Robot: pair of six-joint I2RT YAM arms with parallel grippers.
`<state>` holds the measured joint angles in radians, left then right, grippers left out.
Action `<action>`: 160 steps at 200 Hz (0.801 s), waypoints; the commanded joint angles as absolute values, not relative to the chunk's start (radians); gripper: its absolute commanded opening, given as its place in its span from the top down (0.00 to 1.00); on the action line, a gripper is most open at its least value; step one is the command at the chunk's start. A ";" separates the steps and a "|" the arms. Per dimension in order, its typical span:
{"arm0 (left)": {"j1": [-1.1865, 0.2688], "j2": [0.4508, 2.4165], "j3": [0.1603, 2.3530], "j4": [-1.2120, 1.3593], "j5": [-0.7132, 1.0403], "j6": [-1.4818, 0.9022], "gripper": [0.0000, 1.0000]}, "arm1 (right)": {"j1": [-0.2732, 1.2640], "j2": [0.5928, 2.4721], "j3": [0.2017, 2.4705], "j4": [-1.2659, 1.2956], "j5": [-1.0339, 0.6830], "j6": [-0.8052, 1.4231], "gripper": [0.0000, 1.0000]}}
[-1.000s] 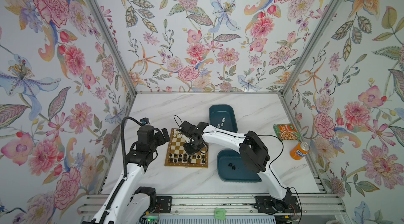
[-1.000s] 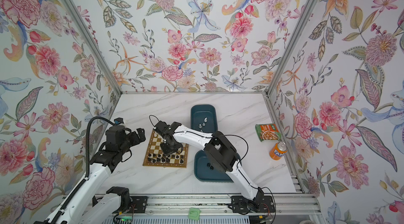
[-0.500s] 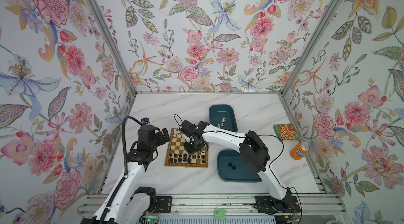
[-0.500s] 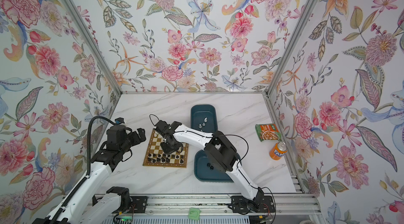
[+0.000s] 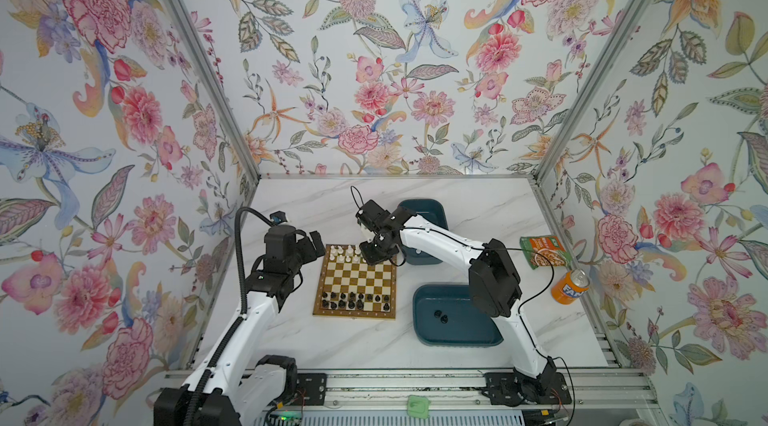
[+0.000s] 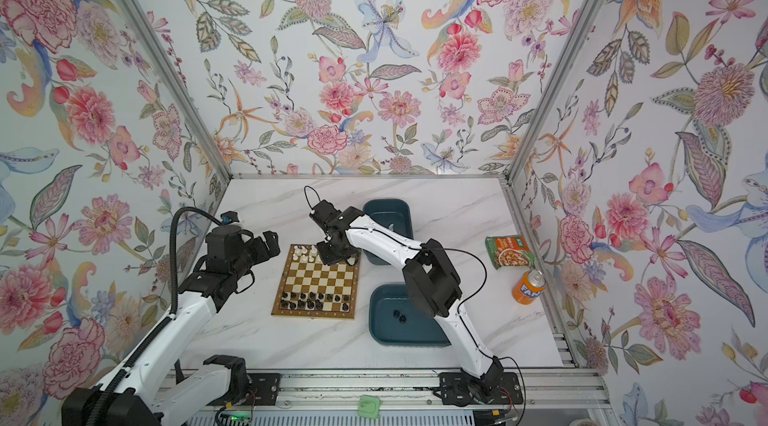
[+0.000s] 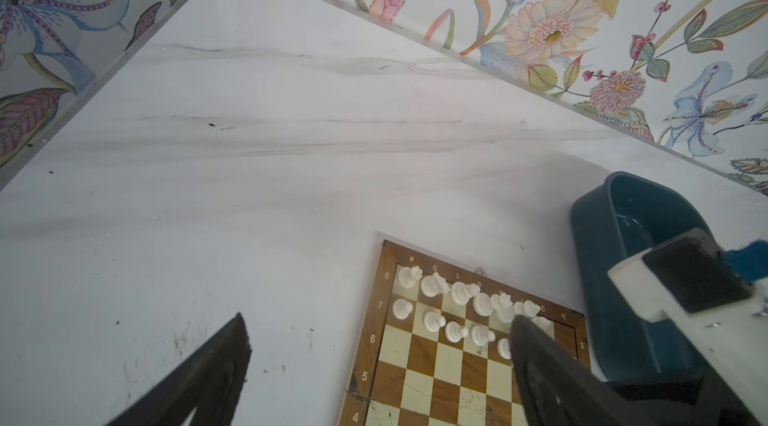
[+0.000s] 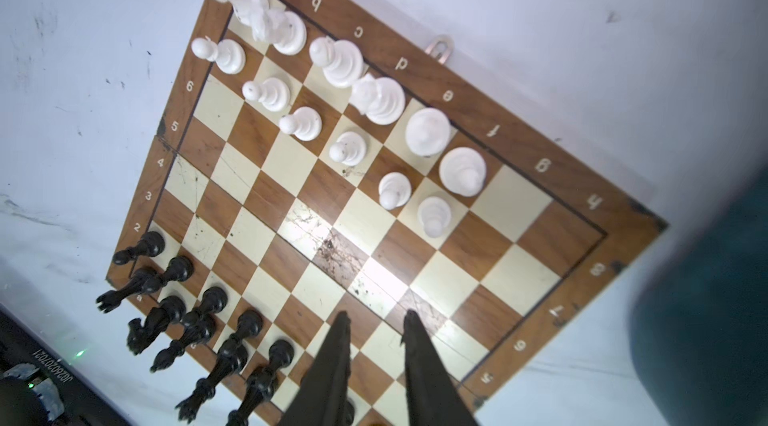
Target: Set up the chess pieces on the board
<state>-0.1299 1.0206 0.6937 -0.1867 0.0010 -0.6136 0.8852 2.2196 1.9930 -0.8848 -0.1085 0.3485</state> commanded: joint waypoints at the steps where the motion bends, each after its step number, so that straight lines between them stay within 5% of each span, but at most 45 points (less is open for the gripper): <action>1: -0.134 1.030 0.714 -0.134 0.032 -0.640 0.01 | 0.877 2.064 1.952 -0.939 -0.076 0.321 0.72; 83: -0.541 1.136 0.832 -0.135 -0.190 -0.605 0.01 | 0.781 1.613 1.493 -0.982 -0.008 0.346 0.48; 124: -0.723 1.216 0.950 -0.173 -0.287 -0.619 0.01 | 0.743 1.398 1.274 -0.986 -0.011 0.368 0.48; 160: -0.881 1.259 0.973 -0.181 -0.371 -0.685 0.02 | 0.730 1.248 1.088 -0.974 -0.016 0.390 0.59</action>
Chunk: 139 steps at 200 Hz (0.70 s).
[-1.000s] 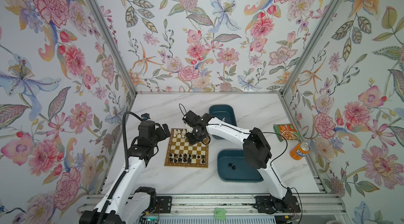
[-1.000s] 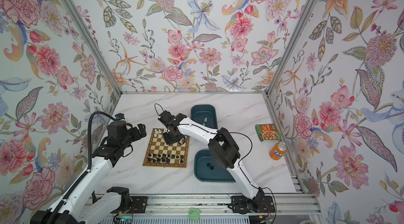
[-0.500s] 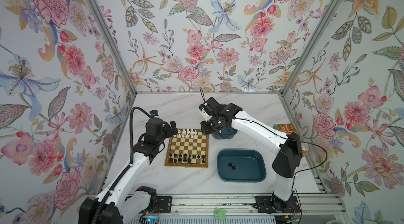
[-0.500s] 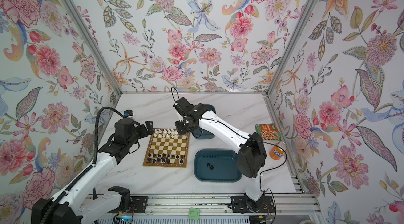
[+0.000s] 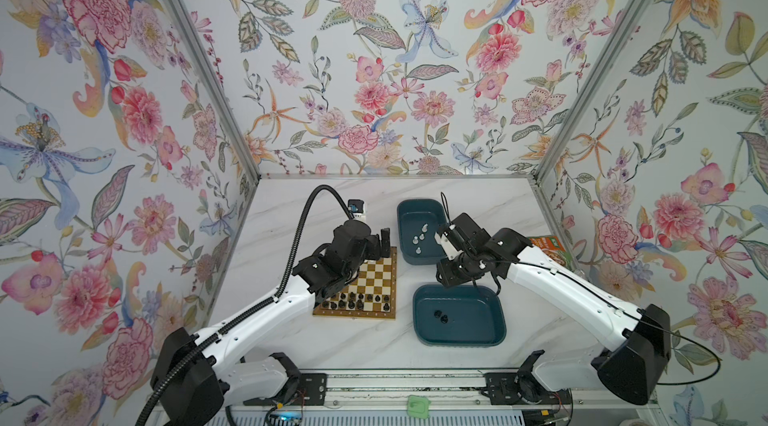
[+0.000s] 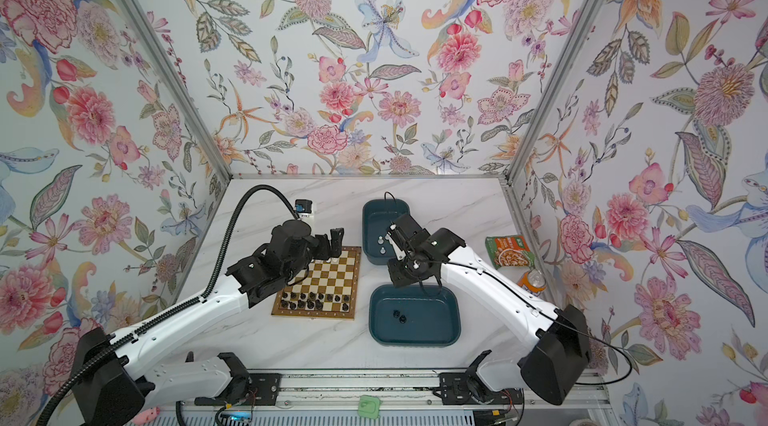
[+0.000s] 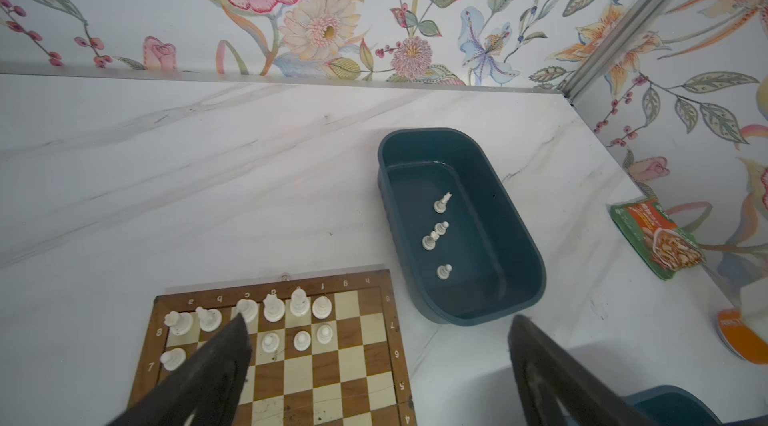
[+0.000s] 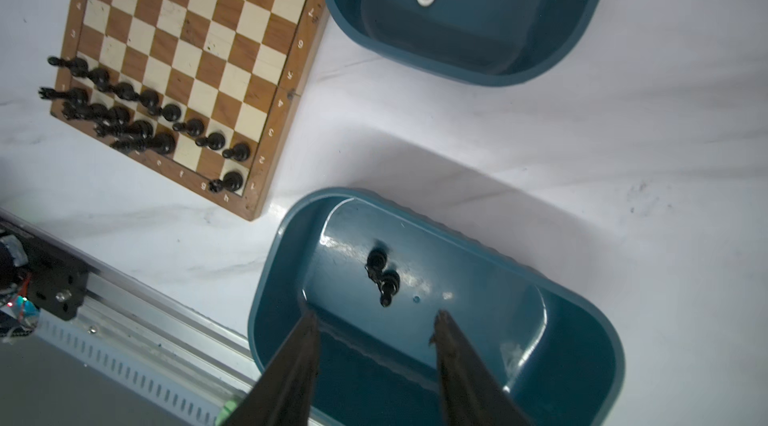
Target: Set up the chess pieces on the board
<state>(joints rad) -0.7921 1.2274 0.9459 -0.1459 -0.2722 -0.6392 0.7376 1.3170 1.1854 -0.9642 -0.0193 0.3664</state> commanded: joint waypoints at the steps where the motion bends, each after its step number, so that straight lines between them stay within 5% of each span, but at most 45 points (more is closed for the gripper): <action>1: -0.884 1.260 0.973 -0.181 -0.374 -0.687 0.02 | 0.730 1.245 1.082 -0.973 -0.016 0.390 0.60; 100: -1.031 1.327 0.907 -0.138 -0.416 -0.741 0.01 | 0.729 1.211 0.849 -0.853 -0.130 0.433 0.68; 139: -0.944 1.314 0.913 -0.149 -0.351 -0.682 0.01 | 0.748 1.269 0.843 -0.804 -0.135 0.458 0.59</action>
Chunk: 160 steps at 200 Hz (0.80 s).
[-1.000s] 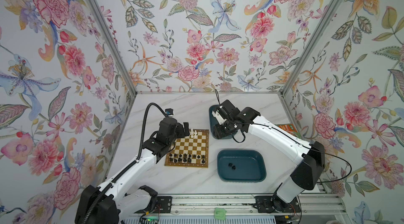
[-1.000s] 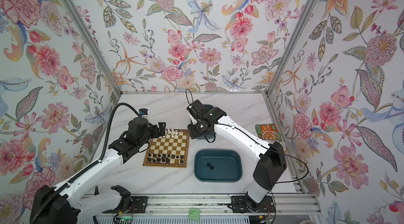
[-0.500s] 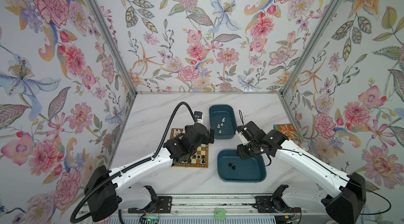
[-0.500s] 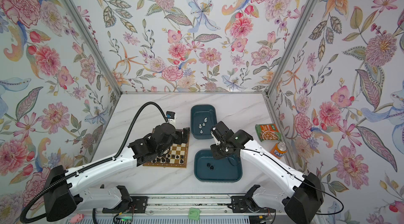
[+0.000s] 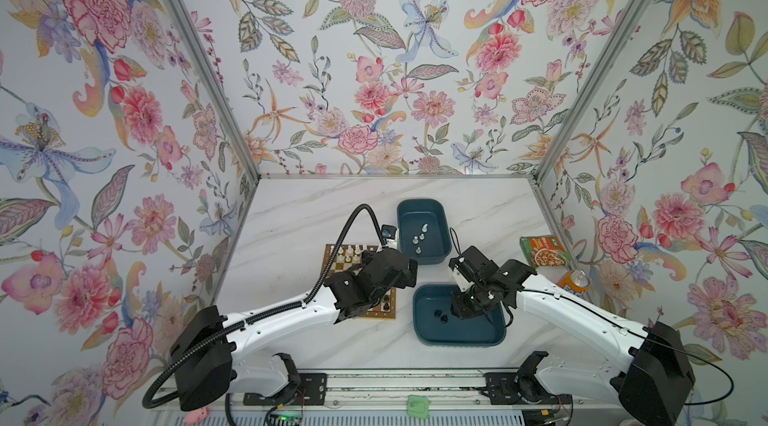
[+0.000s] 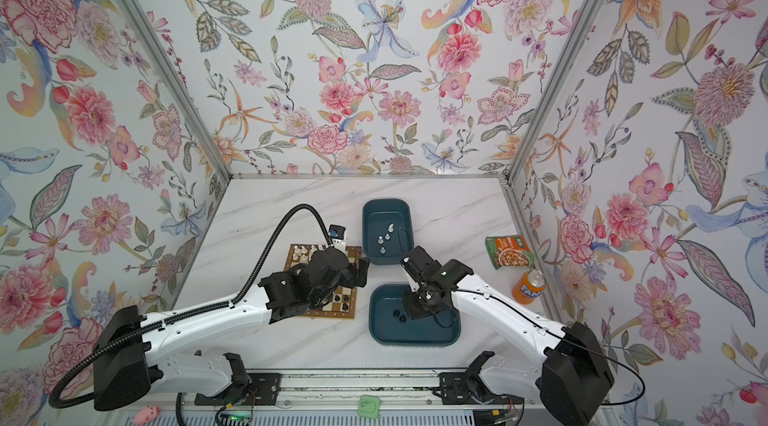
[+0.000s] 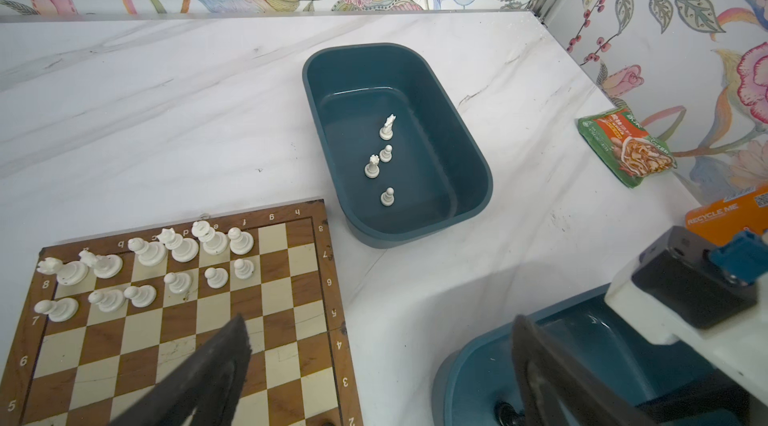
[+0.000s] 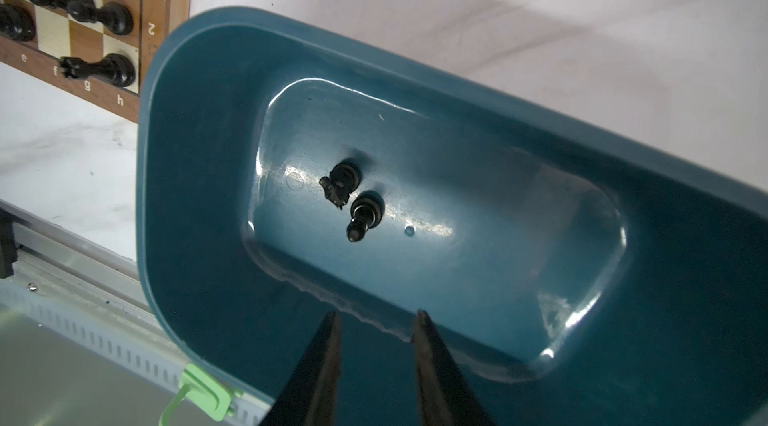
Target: Set up the chess pieces on the board
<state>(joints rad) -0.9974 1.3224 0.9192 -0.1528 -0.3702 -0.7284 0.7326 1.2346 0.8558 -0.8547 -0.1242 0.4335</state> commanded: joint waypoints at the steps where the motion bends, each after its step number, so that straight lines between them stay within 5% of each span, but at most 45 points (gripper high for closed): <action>1: -0.942 1.313 0.912 -0.148 -0.349 -0.682 0.01 | 0.748 1.271 0.843 -0.803 -0.135 0.457 0.58; 160: -0.787 1.072 0.731 -0.161 -0.325 -0.733 0.01 | 0.791 1.436 0.848 -0.752 -0.097 0.456 0.74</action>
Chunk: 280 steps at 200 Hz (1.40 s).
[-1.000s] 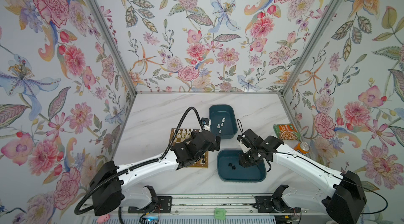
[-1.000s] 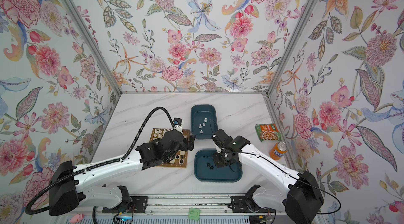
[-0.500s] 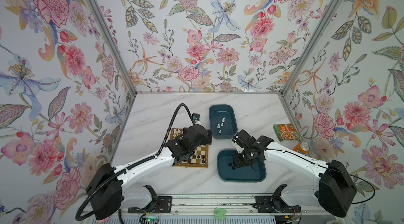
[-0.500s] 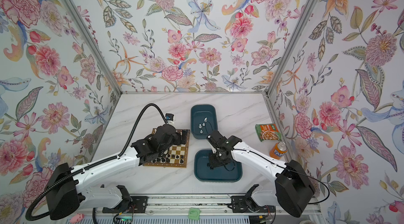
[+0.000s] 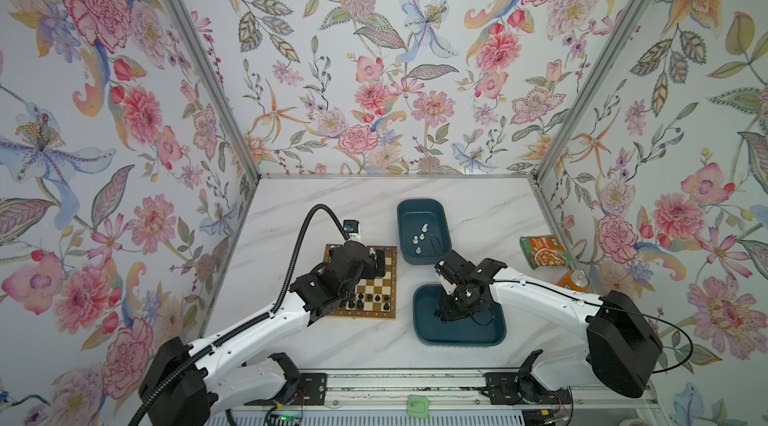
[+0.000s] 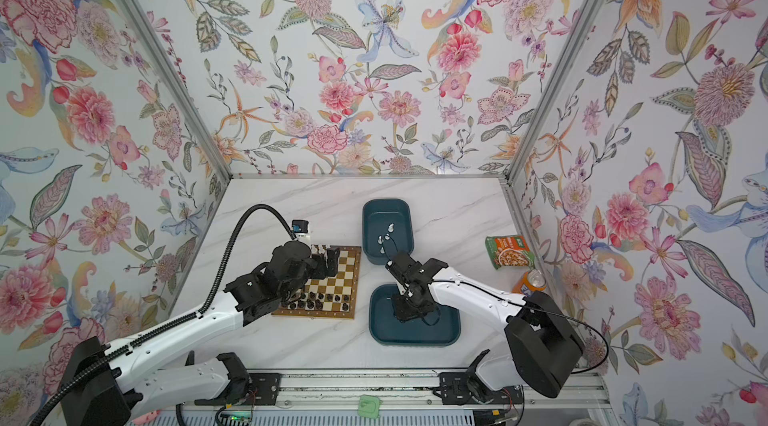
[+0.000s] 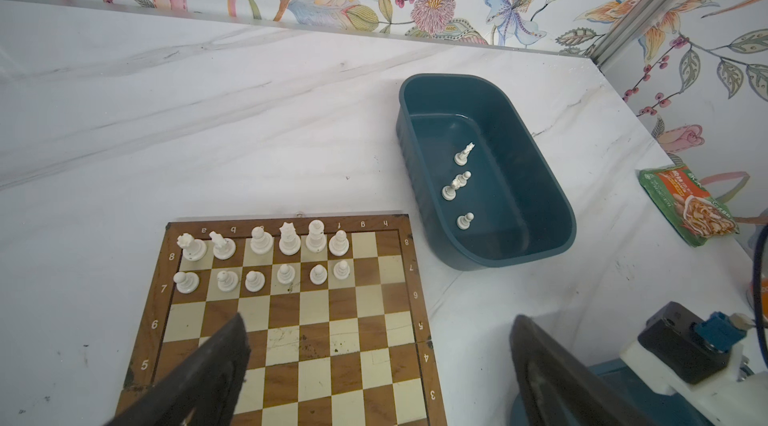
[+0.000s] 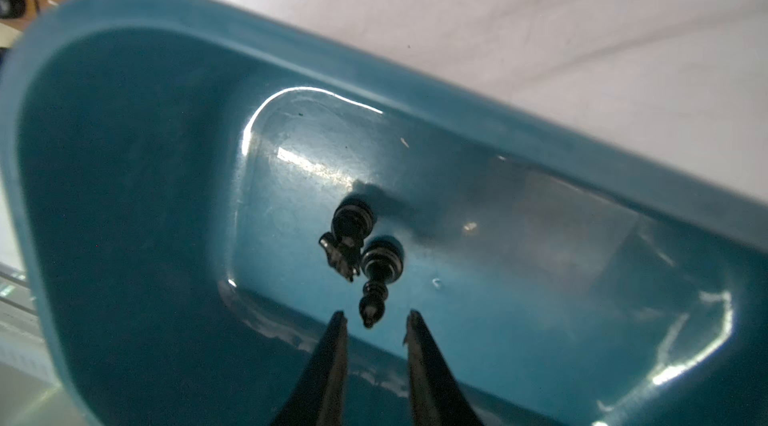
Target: Set up the chess pieces on the board
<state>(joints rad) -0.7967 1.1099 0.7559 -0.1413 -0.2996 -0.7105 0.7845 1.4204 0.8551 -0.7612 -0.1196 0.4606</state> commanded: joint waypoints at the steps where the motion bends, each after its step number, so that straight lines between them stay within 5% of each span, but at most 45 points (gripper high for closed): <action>1: -0.786 1.070 0.730 -0.162 -0.326 -0.733 0.01 | 0.790 1.436 0.847 -0.752 -0.097 0.456 0.74; 188: -0.760 0.986 0.699 -0.194 -0.346 -0.736 0.01 | 0.820 1.453 0.814 -0.719 -0.078 0.496 0.90; 280: -0.733 0.908 0.648 -0.221 -0.366 -0.743 0.01 | 0.828 1.368 1.020 -0.940 -0.005 0.483 0.91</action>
<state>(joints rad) -0.7506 0.9405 0.6758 -0.1894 -0.3305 -0.7265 0.8181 1.3907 0.9451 -0.8452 -0.0418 0.4835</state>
